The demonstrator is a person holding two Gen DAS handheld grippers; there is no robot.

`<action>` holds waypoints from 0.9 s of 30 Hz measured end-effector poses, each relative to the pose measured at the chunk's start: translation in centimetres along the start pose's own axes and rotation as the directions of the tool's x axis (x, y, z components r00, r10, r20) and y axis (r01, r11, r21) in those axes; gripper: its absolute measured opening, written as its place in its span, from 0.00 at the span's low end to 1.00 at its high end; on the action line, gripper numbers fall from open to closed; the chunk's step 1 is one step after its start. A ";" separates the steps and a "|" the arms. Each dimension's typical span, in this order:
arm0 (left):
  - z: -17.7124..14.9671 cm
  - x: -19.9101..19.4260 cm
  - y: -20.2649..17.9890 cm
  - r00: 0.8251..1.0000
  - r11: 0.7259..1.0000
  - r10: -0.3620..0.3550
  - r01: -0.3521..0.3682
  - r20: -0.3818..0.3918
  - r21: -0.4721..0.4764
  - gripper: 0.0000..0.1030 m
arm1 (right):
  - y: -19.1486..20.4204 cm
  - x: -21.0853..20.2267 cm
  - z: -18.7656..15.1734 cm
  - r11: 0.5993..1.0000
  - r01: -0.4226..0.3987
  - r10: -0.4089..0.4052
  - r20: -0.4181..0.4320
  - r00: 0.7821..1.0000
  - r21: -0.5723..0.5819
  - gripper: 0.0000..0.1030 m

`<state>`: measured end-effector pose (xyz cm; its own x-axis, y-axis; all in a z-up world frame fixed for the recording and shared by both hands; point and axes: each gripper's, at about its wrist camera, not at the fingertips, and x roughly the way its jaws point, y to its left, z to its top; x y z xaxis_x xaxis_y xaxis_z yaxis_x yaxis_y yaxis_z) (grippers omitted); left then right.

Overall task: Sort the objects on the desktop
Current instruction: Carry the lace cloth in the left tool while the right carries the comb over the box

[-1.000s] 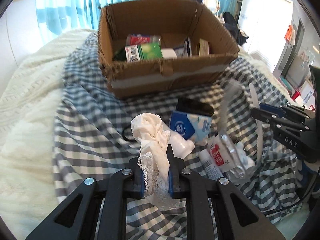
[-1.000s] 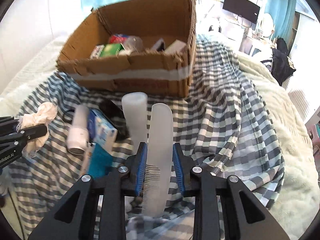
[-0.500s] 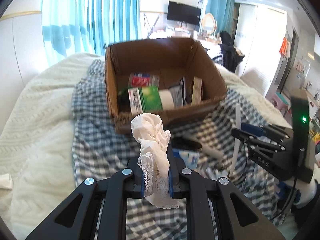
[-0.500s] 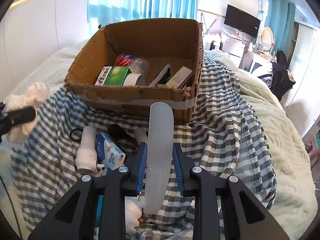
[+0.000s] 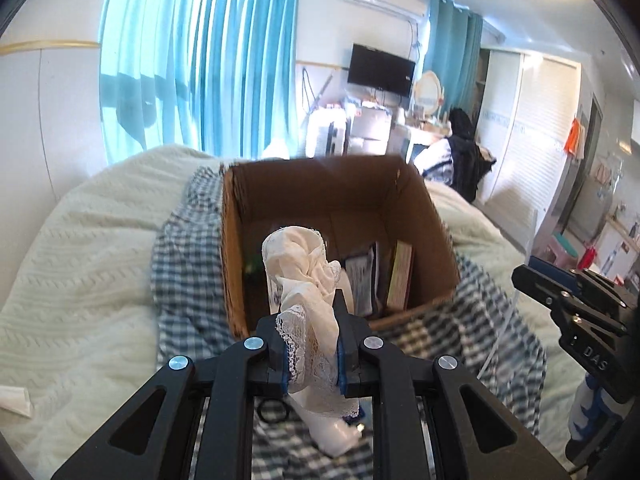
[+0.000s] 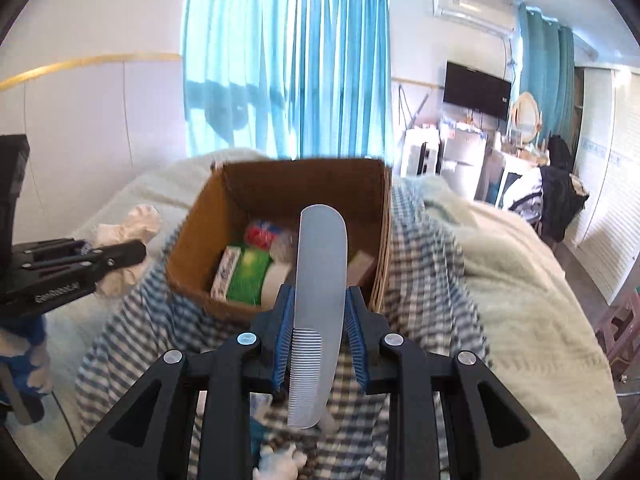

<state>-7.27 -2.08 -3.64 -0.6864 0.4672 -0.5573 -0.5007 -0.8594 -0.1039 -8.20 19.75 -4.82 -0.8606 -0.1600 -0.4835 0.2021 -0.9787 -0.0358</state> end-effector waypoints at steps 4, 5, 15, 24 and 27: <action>1.7 -0.6 0.2 0.999 1.000 0.010 -0.010 0.039 0.000 0.16 | 0.3 -0.7 2.0 1.000 0.000 0.000 0.051 0.999 -0.003 0.25; 1.9 -0.7 0.3 0.999 1.000 0.011 -0.011 0.045 -0.002 0.16 | 0.4 -0.8 2.5 1.000 0.000 0.000 0.064 0.998 -0.003 0.25; 5.1 -0.7 0.5 0.996 1.000 0.003 -0.003 0.094 -0.001 0.16 | 1.9 -1.4 7.0 1.000 0.006 -0.002 0.172 0.985 -0.022 0.25; 7.2 1.7 0.3 0.993 1.000 0.000 0.000 0.116 0.000 0.16 | 1.7 0.8 8.6 1.000 0.001 0.000 0.201 0.980 -0.003 0.25; 7.8 3.4 0.5 0.994 1.000 0.003 -0.003 0.111 -0.001 0.16 | 1.4 2.1 8.9 1.000 0.003 -0.004 0.204 0.979 0.003 0.25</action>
<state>-13.97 0.74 0.86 -0.7422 0.4849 -0.4627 -0.4984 -0.8609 -0.1027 -13.88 16.88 1.94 -0.9386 -0.1790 -0.2949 0.1978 -0.9796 -0.0348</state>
